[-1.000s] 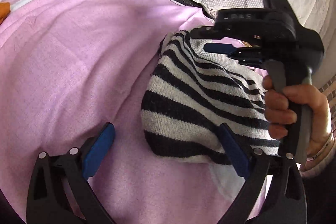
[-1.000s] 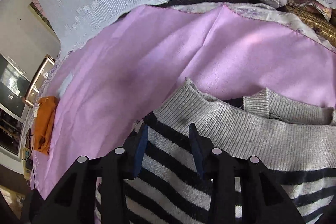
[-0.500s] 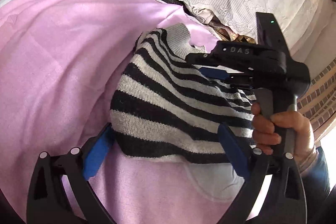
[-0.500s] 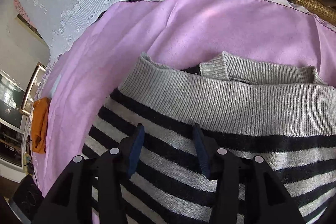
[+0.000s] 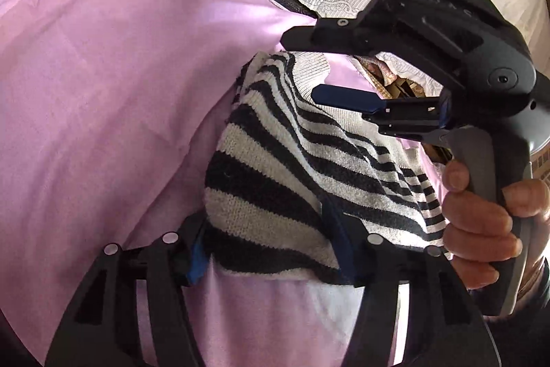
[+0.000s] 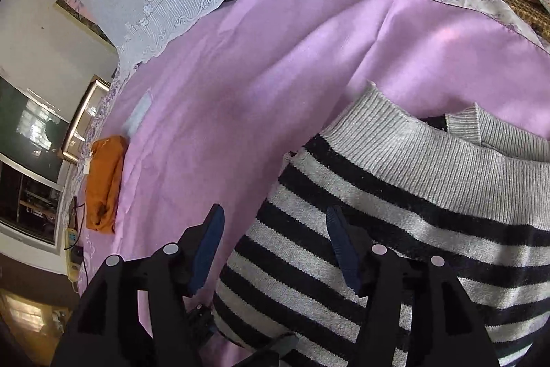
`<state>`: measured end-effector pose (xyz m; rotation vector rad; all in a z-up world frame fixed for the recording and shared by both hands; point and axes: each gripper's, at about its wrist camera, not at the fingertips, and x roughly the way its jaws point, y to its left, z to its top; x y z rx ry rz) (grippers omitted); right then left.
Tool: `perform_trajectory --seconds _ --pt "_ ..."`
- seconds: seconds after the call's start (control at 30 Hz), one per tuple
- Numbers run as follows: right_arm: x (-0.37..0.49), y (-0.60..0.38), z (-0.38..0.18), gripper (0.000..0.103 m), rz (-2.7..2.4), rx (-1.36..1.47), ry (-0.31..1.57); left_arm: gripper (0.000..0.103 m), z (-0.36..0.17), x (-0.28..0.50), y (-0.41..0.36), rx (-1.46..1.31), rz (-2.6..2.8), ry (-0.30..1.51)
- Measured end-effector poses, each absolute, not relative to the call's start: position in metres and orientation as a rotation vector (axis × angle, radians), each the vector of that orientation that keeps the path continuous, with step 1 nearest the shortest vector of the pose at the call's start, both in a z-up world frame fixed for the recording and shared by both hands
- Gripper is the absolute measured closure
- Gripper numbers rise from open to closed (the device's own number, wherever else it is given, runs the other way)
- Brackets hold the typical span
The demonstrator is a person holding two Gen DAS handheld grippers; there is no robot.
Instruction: Fold small clothes
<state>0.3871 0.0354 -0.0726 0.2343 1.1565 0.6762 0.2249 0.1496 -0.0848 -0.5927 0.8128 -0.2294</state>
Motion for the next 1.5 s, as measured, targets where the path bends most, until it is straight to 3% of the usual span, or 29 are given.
perform_trajectory --seconds 0.33,0.53,0.57,0.7,0.8,0.97,1.33,1.5 --pt "0.411 0.071 -0.098 0.03 0.52 0.002 1.266 0.04 -0.088 0.218 0.144 -0.608 -0.23 0.801" --pt "0.405 0.088 -0.101 0.02 0.525 -0.113 1.23 0.043 -0.087 0.215 0.127 -0.5 -0.213 0.792" --pt "0.403 0.089 -0.102 0.022 0.531 -0.138 1.221 0.047 -0.087 0.215 0.126 -0.495 -0.21 0.788" --pt "0.402 0.074 -0.094 0.063 0.54 -0.143 1.176 0.061 -0.088 0.214 0.13 -0.521 -0.215 0.775" --pt "0.4 0.047 -0.083 0.079 0.592 -0.019 1.148 0.067 -0.084 0.209 0.125 -0.474 -0.206 0.749" --pt "0.389 0.008 -0.068 0.084 0.633 0.119 1.073 0.071 -0.074 0.199 0.103 -0.317 -0.163 0.671" --pt "0.368 -0.095 -0.031 0.085 0.724 0.412 0.938 0.073 -0.04 0.185 0.054 -0.093 -0.167 0.501" --pt "0.358 -0.165 -0.027 0.085 0.694 0.511 0.895 0.073 -0.021 0.187 -0.006 -0.01 -0.23 0.447"
